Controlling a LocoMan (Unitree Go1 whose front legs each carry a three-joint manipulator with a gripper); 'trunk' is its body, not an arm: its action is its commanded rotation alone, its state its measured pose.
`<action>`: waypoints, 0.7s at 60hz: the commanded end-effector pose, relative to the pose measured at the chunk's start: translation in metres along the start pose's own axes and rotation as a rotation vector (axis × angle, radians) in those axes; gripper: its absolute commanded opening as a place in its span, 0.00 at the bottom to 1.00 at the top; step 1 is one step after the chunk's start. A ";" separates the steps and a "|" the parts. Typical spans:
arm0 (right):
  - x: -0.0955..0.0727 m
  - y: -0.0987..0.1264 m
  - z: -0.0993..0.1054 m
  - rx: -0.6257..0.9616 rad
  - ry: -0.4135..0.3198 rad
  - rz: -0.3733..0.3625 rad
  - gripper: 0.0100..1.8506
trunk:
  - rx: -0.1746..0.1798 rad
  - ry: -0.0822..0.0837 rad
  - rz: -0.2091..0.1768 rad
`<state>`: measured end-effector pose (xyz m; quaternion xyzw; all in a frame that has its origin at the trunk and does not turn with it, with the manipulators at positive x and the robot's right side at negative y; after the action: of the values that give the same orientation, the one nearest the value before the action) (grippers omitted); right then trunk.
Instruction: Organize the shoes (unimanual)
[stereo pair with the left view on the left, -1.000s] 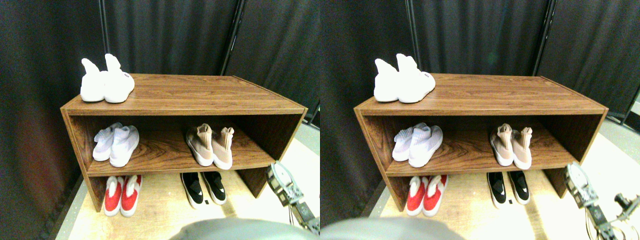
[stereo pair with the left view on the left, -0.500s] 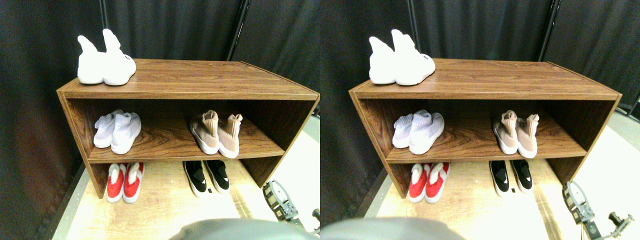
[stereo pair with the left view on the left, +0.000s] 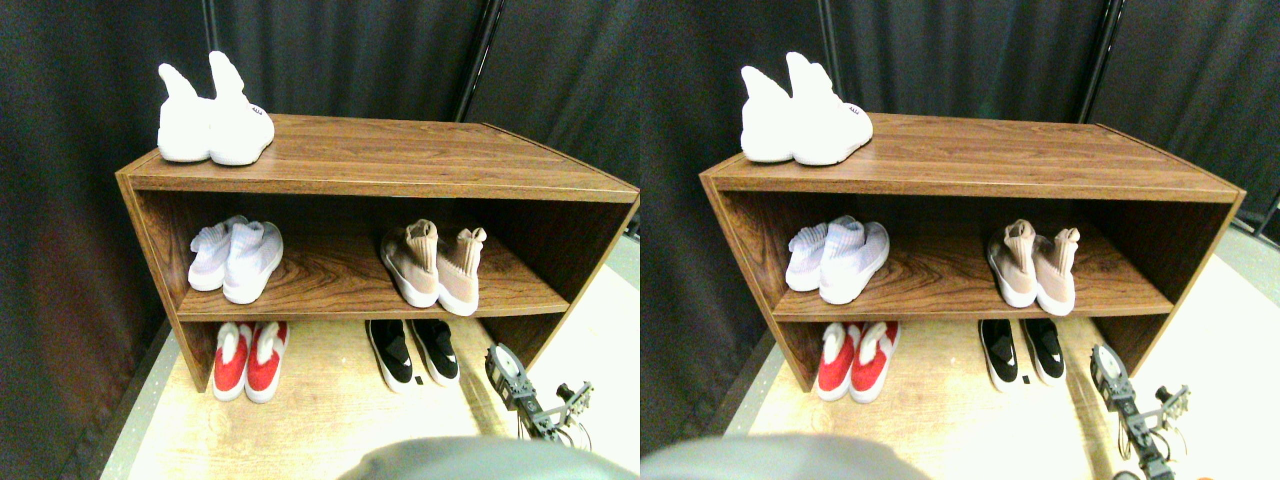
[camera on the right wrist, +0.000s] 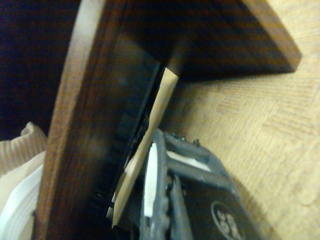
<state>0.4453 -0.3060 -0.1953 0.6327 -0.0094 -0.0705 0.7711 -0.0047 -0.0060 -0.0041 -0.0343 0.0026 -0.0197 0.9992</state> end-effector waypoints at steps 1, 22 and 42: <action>0.009 -0.003 0.001 0.001 -0.021 0.006 0.03 | -0.029 0.020 0.013; 0.038 -0.021 -0.005 -0.012 -0.073 -0.086 0.03 | -0.040 0.012 0.028; 0.063 -0.034 -0.006 -0.010 -0.094 -0.144 0.03 | -0.052 0.009 0.045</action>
<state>0.5000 -0.3120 -0.2345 0.6243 0.0114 -0.1540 0.7658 -0.0036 -0.0040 -0.0031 -0.0500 0.0007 -0.0055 0.9987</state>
